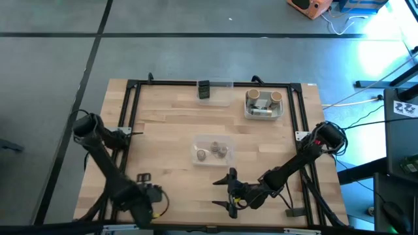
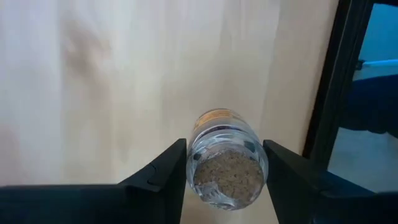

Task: Sort spices by type
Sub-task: Put the transparent seasoning bottle into the bottom transparent bin

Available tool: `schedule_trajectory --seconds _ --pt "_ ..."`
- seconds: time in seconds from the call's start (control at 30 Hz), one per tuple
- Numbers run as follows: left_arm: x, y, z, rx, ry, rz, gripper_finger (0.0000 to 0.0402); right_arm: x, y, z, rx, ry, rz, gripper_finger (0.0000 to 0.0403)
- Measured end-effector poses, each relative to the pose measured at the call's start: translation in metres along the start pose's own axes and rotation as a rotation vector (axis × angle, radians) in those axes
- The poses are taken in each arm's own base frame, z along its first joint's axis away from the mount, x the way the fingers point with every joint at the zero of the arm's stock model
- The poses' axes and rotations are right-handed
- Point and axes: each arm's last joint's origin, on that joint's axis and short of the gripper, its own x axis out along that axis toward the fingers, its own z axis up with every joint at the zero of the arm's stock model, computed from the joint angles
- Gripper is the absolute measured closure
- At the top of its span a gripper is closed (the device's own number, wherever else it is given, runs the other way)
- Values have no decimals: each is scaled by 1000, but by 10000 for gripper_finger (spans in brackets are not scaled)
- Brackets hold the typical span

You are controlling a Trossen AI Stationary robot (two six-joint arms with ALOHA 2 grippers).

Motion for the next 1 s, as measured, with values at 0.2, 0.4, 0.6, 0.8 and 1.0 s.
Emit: schedule_trajectory --seconds 0.2,0.4,0.6,0.8,1.0 --pt "-13 22 51 91 -49 -14 233 -5 -3 4 -105 28 -33 68" --pt "-29 50 96 124 -146 11 231 -16 -8 12 -192 55 -98 68" --pt "-45 84 135 88 -236 48 230 -33 -14 27 -226 85 -140 68" --pt "-50 121 161 55 -296 124 229 -37 -18 24 -261 137 -161 68" --pt "-47 146 184 31 -371 134 229 -38 -22 20 -250 180 -188 68"
